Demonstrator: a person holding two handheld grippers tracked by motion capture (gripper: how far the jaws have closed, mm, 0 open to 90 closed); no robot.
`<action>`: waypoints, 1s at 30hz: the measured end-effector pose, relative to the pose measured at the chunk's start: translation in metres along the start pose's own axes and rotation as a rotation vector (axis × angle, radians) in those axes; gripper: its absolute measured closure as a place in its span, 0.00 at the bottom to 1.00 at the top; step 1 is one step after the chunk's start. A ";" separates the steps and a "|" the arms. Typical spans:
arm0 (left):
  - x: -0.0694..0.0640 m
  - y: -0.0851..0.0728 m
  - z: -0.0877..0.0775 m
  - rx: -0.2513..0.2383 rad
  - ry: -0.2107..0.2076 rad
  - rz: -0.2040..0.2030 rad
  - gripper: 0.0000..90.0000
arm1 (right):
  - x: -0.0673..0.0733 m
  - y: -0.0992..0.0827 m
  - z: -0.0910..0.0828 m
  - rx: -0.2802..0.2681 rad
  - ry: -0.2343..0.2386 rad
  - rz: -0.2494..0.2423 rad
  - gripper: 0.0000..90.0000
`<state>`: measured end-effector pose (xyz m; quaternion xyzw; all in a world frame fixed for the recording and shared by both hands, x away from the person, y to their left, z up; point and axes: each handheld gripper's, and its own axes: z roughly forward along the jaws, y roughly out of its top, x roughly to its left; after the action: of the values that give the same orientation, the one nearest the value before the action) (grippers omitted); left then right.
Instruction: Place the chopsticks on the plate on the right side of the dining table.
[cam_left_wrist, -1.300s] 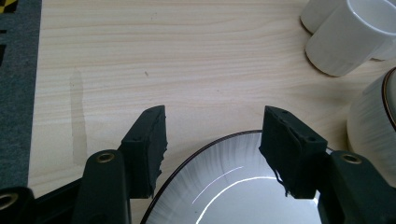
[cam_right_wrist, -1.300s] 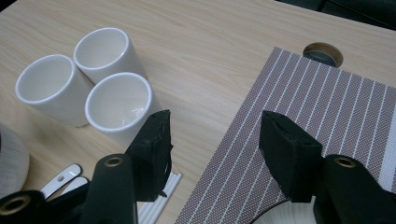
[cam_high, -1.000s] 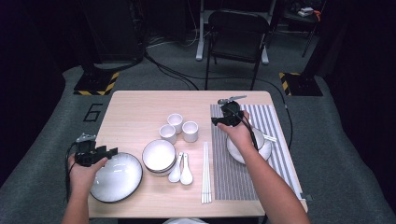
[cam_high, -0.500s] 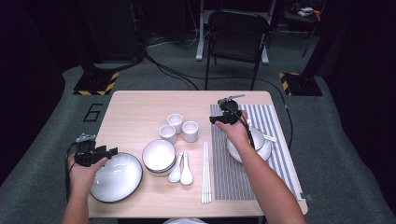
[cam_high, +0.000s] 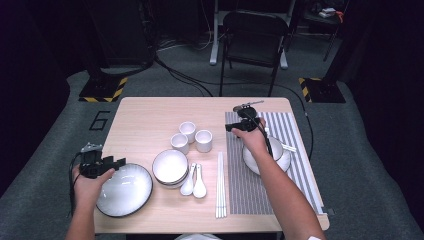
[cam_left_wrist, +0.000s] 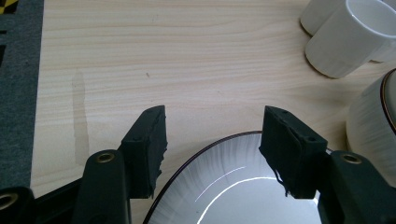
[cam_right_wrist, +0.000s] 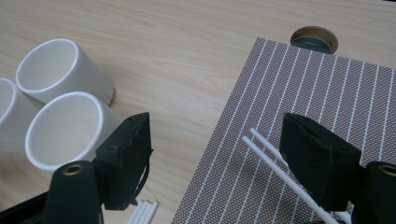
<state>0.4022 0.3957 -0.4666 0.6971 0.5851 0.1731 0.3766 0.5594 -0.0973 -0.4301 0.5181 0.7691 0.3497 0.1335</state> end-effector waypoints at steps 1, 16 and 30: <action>0.000 0.000 0.000 0.001 0.000 0.000 0.45 | -0.001 0.000 0.001 -0.002 -0.004 0.002 0.27; 0.001 0.000 0.000 0.001 0.000 0.004 0.45 | -0.009 -0.001 0.013 0.032 -0.046 0.064 0.20; 0.002 -0.001 -0.002 0.000 0.001 -0.001 0.45 | -0.006 0.004 0.019 0.070 -0.080 0.059 0.18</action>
<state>0.4009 0.3980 -0.4666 0.6966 0.5856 0.1732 0.3766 0.5754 -0.0943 -0.4425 0.5584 0.7593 0.3053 0.1358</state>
